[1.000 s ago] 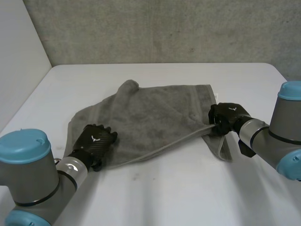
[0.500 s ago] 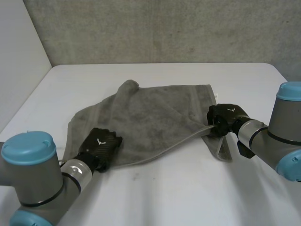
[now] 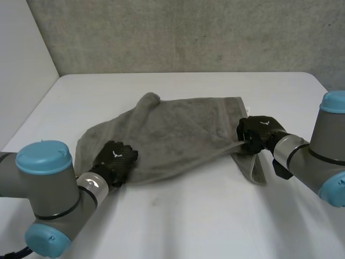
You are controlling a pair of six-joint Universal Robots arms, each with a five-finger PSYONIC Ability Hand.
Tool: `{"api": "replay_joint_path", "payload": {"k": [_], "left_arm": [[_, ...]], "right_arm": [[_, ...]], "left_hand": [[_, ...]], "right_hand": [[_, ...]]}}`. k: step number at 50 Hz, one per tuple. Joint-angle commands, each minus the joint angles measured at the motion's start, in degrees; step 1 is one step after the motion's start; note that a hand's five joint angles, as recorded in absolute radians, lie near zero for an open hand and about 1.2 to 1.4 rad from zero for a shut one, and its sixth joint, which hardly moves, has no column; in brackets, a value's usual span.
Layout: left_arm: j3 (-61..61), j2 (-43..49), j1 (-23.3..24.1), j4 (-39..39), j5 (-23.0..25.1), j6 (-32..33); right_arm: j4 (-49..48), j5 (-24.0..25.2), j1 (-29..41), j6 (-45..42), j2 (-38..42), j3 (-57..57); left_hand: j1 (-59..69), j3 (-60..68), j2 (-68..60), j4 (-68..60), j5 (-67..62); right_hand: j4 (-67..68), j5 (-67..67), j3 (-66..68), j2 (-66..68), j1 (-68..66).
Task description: Fold the towel.
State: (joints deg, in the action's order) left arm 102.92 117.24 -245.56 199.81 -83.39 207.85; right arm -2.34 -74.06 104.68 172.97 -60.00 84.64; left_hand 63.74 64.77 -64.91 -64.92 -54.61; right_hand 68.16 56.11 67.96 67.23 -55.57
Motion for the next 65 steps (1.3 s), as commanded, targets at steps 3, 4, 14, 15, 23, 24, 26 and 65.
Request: {"api": "replay_joint_path", "payload": {"k": [3,4,14,15,23,24,26,65], "left_arm": [[1.40,-15.00,-0.89,-2.05,-0.02,-0.43],[1.41,-15.02,-0.89,-2.06,-0.02,-0.43],[2.29,-20.38,-4.67,-14.25,0.77,0.36],[2.28,-20.38,-4.67,-14.27,0.77,0.36],[-2.11,-8.34,-4.93,-21.92,0.59,5.90],[-4.20,-6.77,-4.93,-21.83,0.42,8.08],[-7.35,-5.80,-4.93,-21.66,0.24,10.19],[0.78,-3.95,-13.98,2.25,11.75,5.90]], "right_arm": [[3.81,-0.21,0.27,-10.86,-9.94,-0.26],[3.83,-0.21,0.27,-10.90,-9.96,-0.26],[26.57,-1.52,2.63,-36.72,-13.30,0.35],[26.60,-1.53,2.64,-36.74,-13.30,0.35],[29.06,-6.36,7.03,-39.64,-4.60,-2.46],[28.62,-8.28,7.73,-40.08,-2.51,-4.90],[27.05,-10.56,9.48,-41.21,-0.23,-8.75],[-5.40,-13.75,13.36,-43.08,1.54,4.21]], "left_hand": [[16.26,15.23,-15.09,-15.08,-15.39],[16.26,15.23,-15.09,-15.08,-15.39],[16.26,15.23,-15.09,-15.08,-15.39],[16.26,15.23,-15.09,-15.08,-15.39],[16.26,15.23,-15.09,-15.08,-15.39],[16.26,15.23,-15.09,-15.08,-15.39],[16.26,15.23,-15.09,-15.08,-15.39],[16.26,15.23,-15.09,-15.08,-15.39]], "right_hand": [[11.84,13.89,12.04,12.77,-24.43],[11.84,13.89,12.04,12.77,-24.43],[11.84,13.89,12.04,12.77,-24.43],[11.84,13.89,12.04,12.77,-24.43],[11.84,13.89,12.04,12.77,-24.43],[11.84,13.89,12.04,12.77,-24.43],[11.84,13.89,12.04,12.77,-24.43],[11.84,13.89,12.04,12.77,-24.43]]}}
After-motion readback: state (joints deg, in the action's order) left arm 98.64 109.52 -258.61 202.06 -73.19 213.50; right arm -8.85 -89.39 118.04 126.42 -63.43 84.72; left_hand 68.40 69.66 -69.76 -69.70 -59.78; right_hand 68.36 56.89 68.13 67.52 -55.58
